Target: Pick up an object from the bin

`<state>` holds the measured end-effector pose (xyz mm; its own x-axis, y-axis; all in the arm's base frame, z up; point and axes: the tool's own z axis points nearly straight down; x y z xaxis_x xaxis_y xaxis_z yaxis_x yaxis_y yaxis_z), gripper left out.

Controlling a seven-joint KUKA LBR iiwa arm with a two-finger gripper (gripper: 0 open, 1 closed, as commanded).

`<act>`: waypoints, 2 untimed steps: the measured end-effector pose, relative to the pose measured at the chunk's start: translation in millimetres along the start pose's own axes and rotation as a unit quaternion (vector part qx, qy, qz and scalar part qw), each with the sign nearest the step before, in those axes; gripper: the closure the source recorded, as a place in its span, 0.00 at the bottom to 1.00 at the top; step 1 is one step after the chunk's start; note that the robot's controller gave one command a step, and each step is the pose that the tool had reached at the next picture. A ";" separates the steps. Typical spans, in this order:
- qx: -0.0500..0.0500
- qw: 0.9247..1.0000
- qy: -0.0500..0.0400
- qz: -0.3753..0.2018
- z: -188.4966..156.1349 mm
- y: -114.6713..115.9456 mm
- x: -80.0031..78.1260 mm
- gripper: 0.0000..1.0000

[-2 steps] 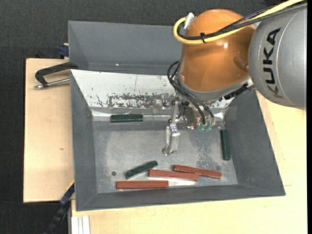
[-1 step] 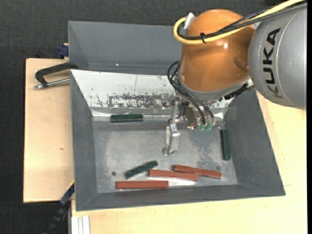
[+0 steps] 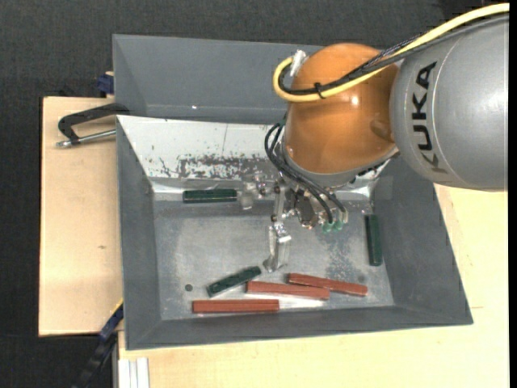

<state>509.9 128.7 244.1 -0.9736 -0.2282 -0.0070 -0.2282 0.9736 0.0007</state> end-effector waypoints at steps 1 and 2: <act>0.000 0.999 0.000 -0.040 57.9 -1.2 0.5 0.00; 0.000 0.999 0.000 -0.041 118.0 5.7 6.9 0.00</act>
Offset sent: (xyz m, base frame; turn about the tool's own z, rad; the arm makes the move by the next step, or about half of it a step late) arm -0.0155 0.0089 -0.1566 -0.0648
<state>502.6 133.0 126.1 -0.9516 -0.3073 -0.0061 -0.3073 0.9516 0.0005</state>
